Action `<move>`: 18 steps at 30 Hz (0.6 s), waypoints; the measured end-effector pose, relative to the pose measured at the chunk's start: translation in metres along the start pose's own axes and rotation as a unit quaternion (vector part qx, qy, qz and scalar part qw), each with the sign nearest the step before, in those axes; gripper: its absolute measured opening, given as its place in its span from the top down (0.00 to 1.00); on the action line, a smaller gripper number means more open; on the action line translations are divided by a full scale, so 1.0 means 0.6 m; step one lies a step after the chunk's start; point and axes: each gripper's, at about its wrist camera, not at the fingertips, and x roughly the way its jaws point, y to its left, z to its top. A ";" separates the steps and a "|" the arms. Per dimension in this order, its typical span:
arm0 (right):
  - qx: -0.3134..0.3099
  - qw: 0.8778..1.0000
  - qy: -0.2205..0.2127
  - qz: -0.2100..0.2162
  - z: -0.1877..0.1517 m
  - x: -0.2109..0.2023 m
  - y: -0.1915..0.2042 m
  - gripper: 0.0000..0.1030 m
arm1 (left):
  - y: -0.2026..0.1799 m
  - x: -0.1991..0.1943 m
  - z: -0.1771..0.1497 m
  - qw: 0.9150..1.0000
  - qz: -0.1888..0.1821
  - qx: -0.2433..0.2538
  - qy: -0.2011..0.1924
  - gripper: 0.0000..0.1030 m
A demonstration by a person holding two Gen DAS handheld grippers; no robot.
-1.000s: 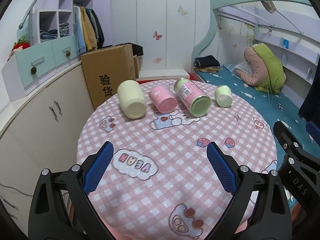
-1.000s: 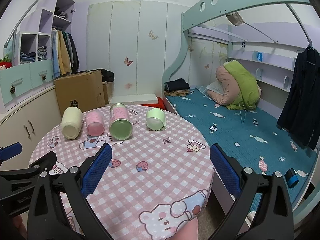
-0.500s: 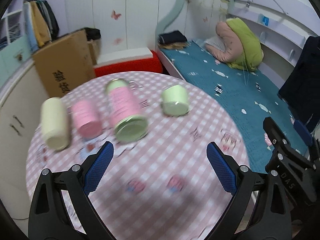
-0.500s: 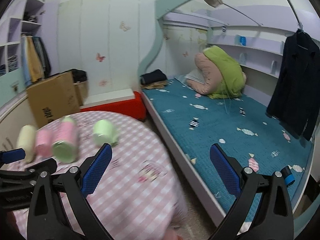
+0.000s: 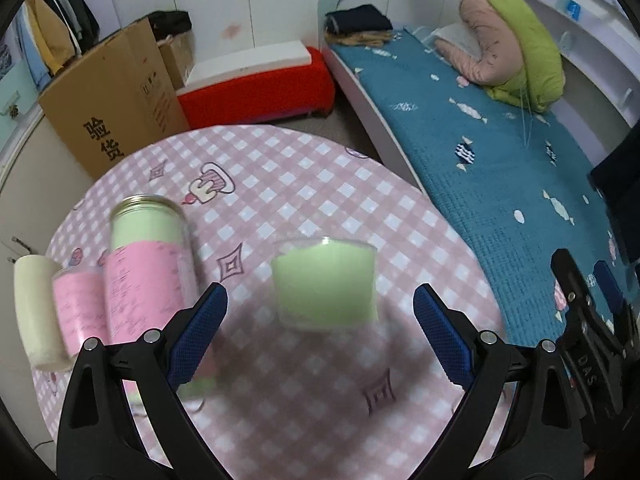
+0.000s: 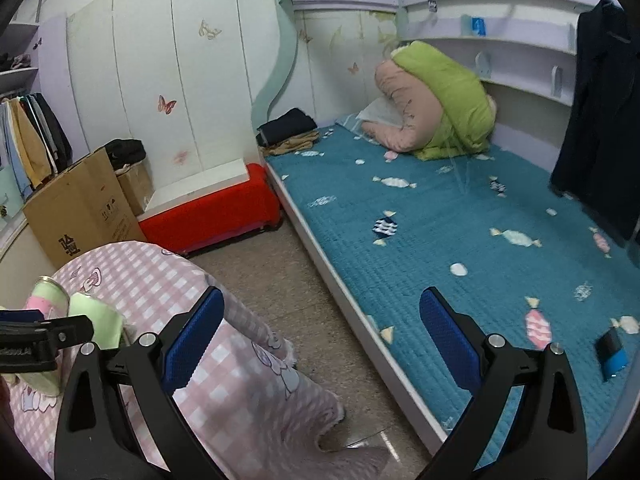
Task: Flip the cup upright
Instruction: 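Move the left tool to the light-green cup and close its fingers on it, then lift the light-green cup with the left tool and carry it toward the right tool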
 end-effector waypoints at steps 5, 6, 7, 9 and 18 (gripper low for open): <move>0.000 0.999 0.024 0.024 -0.012 0.045 0.003 0.08 | -0.003 0.045 0.012 1.000 0.007 0.002 0.014 0.24; -0.002 0.999 0.027 0.024 -0.016 0.049 0.004 0.08 | -0.006 0.053 0.014 1.000 0.009 0.005 0.016 0.34; -0.003 0.999 0.030 0.024 -0.017 0.054 0.003 0.08 | -0.006 0.059 0.014 1.000 0.007 0.007 0.024 0.41; -0.003 0.999 0.037 0.023 -0.022 0.059 0.000 0.08 | -0.002 0.060 0.014 1.000 0.006 0.007 0.019 0.42; 0.014 0.999 0.033 0.031 -0.015 0.028 -0.007 0.08 | 0.006 -0.012 -0.015 1.000 0.023 0.011 -0.008 0.43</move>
